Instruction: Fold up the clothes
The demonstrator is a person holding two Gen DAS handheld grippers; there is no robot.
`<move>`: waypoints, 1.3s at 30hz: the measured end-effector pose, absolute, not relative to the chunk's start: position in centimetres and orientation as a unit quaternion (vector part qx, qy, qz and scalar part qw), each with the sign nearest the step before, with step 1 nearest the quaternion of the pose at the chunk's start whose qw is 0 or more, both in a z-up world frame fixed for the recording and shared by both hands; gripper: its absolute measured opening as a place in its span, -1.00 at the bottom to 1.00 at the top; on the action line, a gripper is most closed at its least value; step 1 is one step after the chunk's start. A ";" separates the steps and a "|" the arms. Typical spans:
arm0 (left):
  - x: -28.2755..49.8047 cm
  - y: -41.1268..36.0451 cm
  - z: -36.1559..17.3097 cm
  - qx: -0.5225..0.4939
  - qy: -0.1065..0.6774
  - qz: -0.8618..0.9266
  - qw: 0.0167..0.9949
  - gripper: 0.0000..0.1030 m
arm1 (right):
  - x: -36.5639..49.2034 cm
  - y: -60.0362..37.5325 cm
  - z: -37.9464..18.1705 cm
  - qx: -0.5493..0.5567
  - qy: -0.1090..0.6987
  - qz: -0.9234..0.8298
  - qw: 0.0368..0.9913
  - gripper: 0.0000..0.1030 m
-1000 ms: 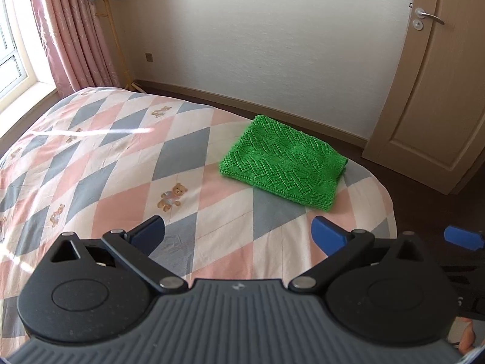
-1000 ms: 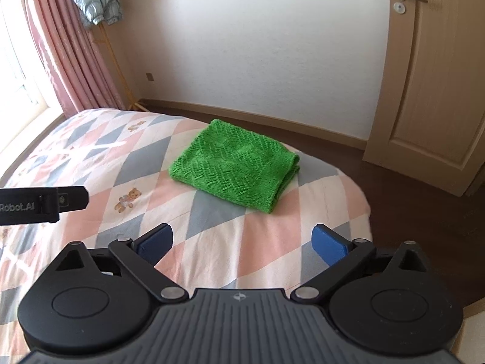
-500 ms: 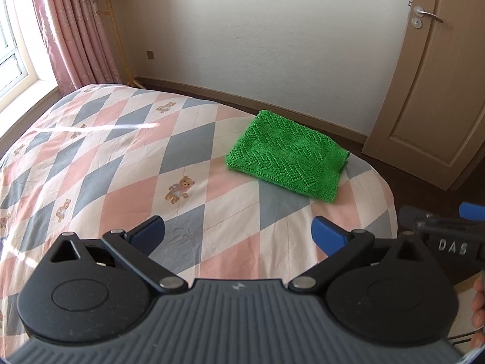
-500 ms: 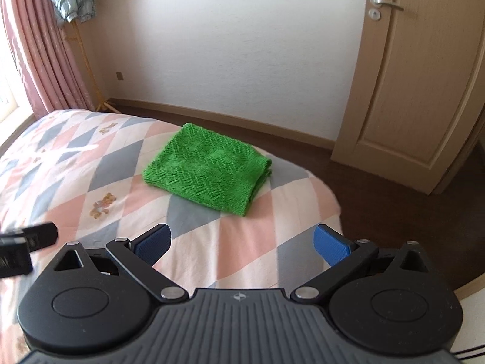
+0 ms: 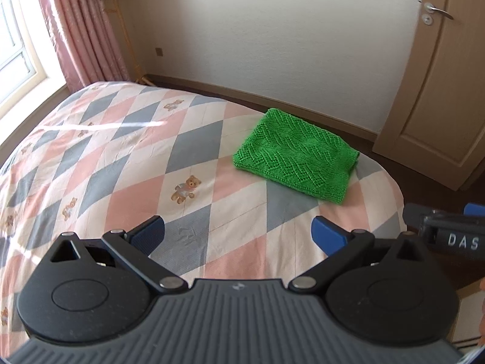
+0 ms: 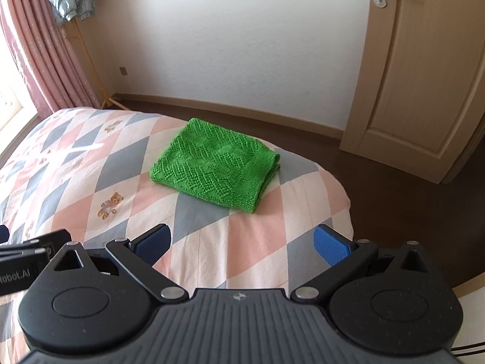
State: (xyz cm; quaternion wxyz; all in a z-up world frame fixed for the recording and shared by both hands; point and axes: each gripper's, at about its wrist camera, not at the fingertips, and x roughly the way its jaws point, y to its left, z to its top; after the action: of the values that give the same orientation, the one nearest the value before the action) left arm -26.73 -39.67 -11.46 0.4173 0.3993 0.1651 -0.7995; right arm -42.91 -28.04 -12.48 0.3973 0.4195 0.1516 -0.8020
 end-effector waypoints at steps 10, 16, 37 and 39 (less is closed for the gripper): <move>-29.5 -42.1 -13.3 0.420 0.174 -0.783 0.426 0.98 | -45.2 -30.7 -14.9 0.449 0.170 -0.781 0.400 1.00; -31.7 -43.3 -14.3 0.431 0.162 -0.782 0.421 0.98 | -46.8 -32.1 -16.3 0.463 0.175 -0.775 0.394 1.00; -36.4 -48.9 -18.3 0.460 0.169 -0.772 0.405 0.98 | -50.7 -36.8 -20.7 0.501 0.193 -0.756 0.376 1.00; -36.7 -49.4 -18.6 0.461 0.170 -0.771 0.405 0.98 | -51.0 -37.2 -21.0 0.503 0.194 -0.754 0.375 1.00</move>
State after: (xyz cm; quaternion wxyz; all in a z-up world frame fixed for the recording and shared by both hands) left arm -36.74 -49.39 -18.64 0.4046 0.4613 0.1696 -0.7712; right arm -51.04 -37.25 -21.02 0.3754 0.5033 0.1936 -0.7538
